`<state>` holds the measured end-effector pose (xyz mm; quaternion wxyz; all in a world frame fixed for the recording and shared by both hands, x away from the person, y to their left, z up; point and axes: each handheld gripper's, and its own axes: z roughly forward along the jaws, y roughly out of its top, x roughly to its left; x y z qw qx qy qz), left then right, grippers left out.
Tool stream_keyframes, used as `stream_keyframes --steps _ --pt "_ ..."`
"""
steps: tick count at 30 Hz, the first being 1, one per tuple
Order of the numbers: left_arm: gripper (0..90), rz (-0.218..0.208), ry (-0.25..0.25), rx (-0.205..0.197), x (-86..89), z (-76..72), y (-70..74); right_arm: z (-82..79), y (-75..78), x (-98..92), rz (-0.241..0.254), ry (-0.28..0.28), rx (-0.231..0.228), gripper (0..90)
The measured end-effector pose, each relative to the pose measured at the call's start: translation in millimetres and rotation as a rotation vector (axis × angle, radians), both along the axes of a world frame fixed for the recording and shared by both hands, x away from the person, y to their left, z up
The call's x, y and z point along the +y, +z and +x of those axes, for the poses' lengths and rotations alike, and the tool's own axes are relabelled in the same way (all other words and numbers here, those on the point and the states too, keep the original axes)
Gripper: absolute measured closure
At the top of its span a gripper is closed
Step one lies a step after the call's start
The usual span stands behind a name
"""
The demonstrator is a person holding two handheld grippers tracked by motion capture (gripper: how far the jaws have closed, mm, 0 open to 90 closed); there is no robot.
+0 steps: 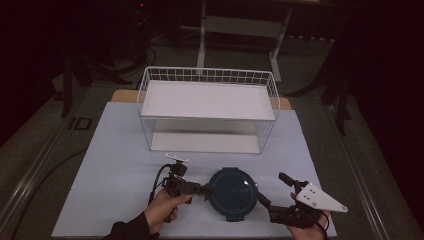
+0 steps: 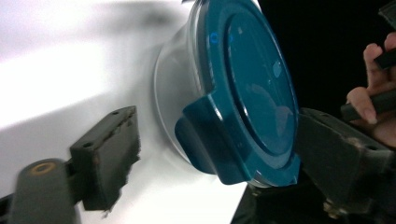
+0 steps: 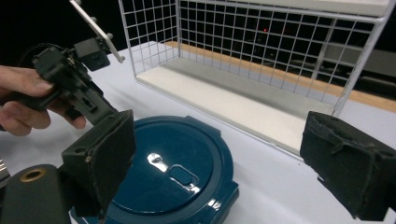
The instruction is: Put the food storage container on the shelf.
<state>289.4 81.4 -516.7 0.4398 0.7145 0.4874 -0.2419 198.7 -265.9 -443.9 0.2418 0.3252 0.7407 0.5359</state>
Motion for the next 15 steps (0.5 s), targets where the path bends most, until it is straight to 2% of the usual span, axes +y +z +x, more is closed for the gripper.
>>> stream_keyframes --steps 1,2,3,6,8,10,15 --pt "21.9 -0.002 0.003 0.029 0.4 1.0 -2.6 0.2 -1.2 2.2 -0.014 0.004 -0.001 10.3" --pt "22.4 -0.004 0.006 0.051 0.4 1.7 -3.7 0.4 -1.4 2.7 -0.015 0.009 0.010 10.4" --pt "27.5 -0.009 0.006 0.069 0.5 2.4 -5.1 0.6 -1.7 2.8 -0.014 0.006 0.010 10.4" --pt "35.6 -0.016 0.012 0.096 0.9 3.4 -6.8 0.6 -1.7 3.2 -0.015 0.011 0.013 10.4" --pt "43.4 -0.037 -0.004 0.123 1.0 4.6 -9.0 1.0 -1.6 3.1 -0.019 0.016 0.020 10.4" --pt "46.7 -0.052 -0.015 0.148 -0.2 4.6 -10.7 1.2 -2.2 2.5 -0.014 0.017 0.026 10.6" --pt "50.5 -0.062 -0.010 0.161 -1.1 4.3 -12.2 1.3 -3.1 2.1 -0.019 0.009 0.038 10.8"
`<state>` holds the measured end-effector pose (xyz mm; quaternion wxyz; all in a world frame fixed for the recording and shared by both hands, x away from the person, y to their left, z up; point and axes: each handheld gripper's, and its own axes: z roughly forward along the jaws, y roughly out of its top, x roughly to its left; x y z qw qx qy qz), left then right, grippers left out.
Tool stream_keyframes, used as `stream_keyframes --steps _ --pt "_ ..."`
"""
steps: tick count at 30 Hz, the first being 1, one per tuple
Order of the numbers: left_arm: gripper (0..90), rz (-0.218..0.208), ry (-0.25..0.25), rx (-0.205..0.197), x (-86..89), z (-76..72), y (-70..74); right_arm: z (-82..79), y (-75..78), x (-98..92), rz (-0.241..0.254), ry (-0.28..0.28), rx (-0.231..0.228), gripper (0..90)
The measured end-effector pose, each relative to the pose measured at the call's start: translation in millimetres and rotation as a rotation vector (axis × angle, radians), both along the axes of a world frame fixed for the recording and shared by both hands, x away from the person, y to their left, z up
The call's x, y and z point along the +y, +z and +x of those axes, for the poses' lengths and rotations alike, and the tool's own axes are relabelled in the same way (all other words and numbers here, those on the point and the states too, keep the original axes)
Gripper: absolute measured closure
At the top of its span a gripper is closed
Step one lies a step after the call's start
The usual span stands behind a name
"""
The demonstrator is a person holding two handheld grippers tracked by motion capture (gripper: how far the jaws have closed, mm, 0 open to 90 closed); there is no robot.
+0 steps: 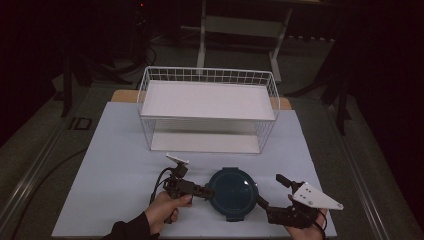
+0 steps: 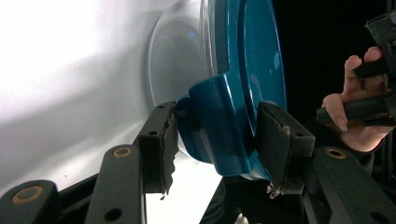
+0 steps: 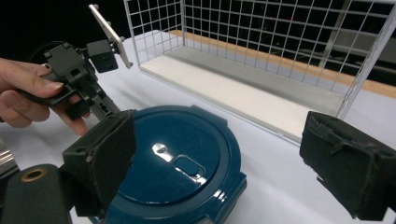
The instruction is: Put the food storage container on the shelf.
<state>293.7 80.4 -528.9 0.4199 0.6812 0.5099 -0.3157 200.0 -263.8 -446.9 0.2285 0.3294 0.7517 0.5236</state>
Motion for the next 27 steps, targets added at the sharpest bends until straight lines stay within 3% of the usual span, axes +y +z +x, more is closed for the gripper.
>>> stream_keyframes --steps 2,8,12,16,22,27 --pt "50.7 -0.003 0.000 0.002 -0.1 0.1 -0.4 0.5 -1.3 -0.8 0.002 0.001 0.017 12.4" --pt "51.6 0.019 -0.006 -0.043 -1.8 -5.3 3.9 4.1 -5.0 -3.8 0.009 0.000 0.071 14.1" --pt "54.1 0.024 -0.011 -0.086 -3.2 -10.8 8.4 8.4 -8.4 -8.1 0.036 0.013 0.149 17.0" --pt "54.7 0.028 -0.011 -0.106 -2.7 -15.6 9.9 16.2 -15.3 -13.2 0.096 0.038 0.280 17.2" --pt "55.8 0.043 -0.035 -0.161 -3.3 -22.7 14.7 28.5 -30.6 -20.5 0.188 0.066 0.477 25.8" --pt "56.3 0.045 -0.049 -0.189 -2.2 -26.4 15.6 35.8 -42.4 -22.1 0.215 0.103 0.610 36.9"
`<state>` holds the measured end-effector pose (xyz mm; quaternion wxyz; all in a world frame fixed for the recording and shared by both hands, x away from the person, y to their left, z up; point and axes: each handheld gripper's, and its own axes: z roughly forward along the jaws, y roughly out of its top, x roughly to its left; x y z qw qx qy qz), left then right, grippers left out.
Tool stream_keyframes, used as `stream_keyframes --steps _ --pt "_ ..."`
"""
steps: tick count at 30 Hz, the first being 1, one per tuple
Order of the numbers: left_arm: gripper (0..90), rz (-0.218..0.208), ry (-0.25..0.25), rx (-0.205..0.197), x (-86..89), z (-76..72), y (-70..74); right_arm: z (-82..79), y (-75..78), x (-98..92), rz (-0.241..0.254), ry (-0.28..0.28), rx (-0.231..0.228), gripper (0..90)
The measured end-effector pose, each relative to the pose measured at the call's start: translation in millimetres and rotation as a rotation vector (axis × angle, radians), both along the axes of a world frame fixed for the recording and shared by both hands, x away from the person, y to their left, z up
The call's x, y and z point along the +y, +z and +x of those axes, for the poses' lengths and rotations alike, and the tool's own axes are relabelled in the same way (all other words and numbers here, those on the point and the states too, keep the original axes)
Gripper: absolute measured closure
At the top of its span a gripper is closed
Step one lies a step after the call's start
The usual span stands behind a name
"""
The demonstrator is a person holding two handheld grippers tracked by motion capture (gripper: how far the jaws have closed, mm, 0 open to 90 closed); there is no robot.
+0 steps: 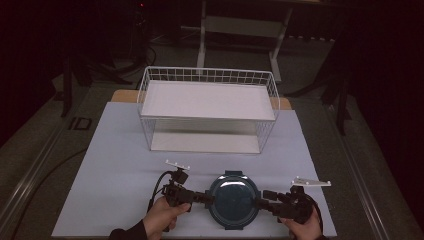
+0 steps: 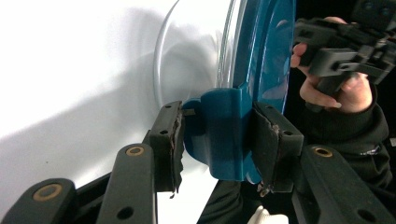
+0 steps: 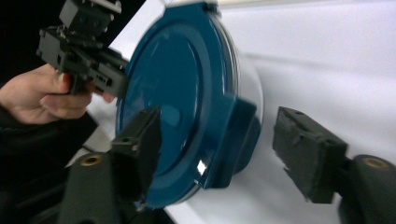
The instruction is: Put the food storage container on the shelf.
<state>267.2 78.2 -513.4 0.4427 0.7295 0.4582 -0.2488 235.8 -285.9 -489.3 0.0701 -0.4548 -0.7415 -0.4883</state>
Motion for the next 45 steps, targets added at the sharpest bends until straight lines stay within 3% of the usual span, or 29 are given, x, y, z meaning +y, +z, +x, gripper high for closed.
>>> stream_keyframes --steps 3,4,5,10,13,17,25,32,45 --pt "56.6 0.003 -0.004 -0.011 -0.1 -1.1 0.5 1.9 -3.7 -0.7 0.003 0.007 0.032 42.7" --pt "56.6 0.003 -0.007 -0.016 0.0 -2.1 0.8 3.5 -6.3 -1.7 -0.007 0.009 0.059 50.7" --pt "56.7 0.001 -0.005 -0.015 0.2 -2.3 0.4 4.0 -7.1 -2.3 0.008 0.017 0.077 52.1" --pt "56.7 -0.003 -0.008 -0.018 1.2 -2.7 -0.5 7.2 -12.2 -2.7 0.055 0.048 0.147 53.9" --pt "56.7 -0.006 -0.005 -0.020 1.9 -3.3 -1.3 7.6 -13.6 -2.6 0.077 0.043 0.167 54.8" --pt "57.0 -0.002 -0.004 -0.052 1.3 -8.4 0.5 7.0 -13.4 -3.5 0.089 0.033 0.193 55.9" --pt "57.1 0.001 -0.012 -0.072 2.2 -8.9 6.0 6.2 -12.7 -3.4 0.102 0.039 0.199 56.5" --pt "57.0 0.001 -0.012 -0.138 8.0 -2.8 22.1 10.7 1.8 1.3 0.101 0.038 0.142 56.5" --pt "56.8 -0.015 0.039 -0.205 30.9 10.7 39.3 31.4 22.2 24.2 0.095 0.050 0.060 56.5"
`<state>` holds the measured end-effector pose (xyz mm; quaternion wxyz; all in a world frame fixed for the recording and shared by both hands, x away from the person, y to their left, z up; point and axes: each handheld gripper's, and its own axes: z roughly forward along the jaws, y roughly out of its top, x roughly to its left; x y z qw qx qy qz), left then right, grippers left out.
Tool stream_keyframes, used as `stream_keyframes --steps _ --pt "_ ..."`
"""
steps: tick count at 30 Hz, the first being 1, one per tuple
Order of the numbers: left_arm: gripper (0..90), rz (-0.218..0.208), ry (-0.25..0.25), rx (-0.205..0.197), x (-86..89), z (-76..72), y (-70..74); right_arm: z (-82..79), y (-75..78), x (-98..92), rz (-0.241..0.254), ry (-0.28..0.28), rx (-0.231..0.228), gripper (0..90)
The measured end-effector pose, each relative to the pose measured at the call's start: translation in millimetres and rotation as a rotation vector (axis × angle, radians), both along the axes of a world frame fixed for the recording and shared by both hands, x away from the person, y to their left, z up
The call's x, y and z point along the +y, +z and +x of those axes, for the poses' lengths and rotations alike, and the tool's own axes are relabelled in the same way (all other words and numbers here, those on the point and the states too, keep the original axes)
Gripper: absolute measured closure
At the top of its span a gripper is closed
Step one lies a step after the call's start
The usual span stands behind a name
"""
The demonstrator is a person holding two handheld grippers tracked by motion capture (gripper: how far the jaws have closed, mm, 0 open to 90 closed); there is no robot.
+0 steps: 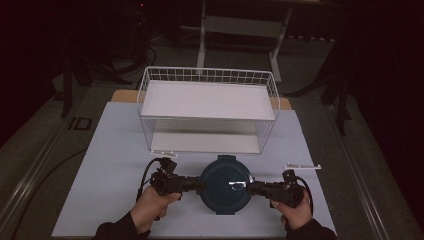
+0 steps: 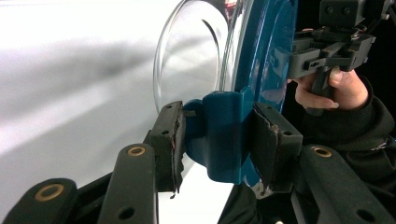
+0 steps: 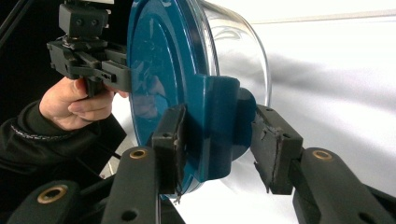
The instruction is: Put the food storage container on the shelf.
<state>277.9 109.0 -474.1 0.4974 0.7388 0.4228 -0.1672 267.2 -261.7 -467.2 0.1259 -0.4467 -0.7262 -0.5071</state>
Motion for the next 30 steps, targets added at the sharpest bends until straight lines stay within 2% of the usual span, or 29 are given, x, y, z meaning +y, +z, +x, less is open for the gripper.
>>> stream_keyframes --steps 8,9,11,17,24,25,29,30 --pt "56.9 -0.005 0.022 -0.030 11.9 11.1 6.5 16.7 7.0 11.8 -0.004 0.018 -0.029 56.5" --pt "56.9 -0.011 0.026 -0.048 14.5 14.8 8.7 22.4 9.9 14.9 0.001 0.015 -0.055 56.5" --pt "56.8 -0.016 0.033 -0.052 16.1 16.8 9.9 26.7 12.7 17.2 0.004 0.014 -0.068 56.6" --pt "56.8 -0.005 0.049 -0.104 23.7 29.4 21.3 39.3 19.7 24.6 0.013 0.007 -0.114 56.5" --pt "56.8 0.013 0.059 -0.104 30.5 44.2 17.8 54.7 14.2 32.2 0.014 0.013 -0.118 56.5" --pt "56.8 0.006 0.065 -0.095 32.7 49.6 14.2 62.0 9.7 34.8 0.012 0.014 -0.112 56.5" --pt "56.7 0.004 0.075 -0.082 34.6 59.0 7.9 70.3 4.9 37.5 0.008 0.013 -0.098 56.5" --pt "56.6 0.008 0.076 -0.075 35.1 63.0 6.2 77.4 1.7 39.0 0.003 0.008 -0.086 56.5"
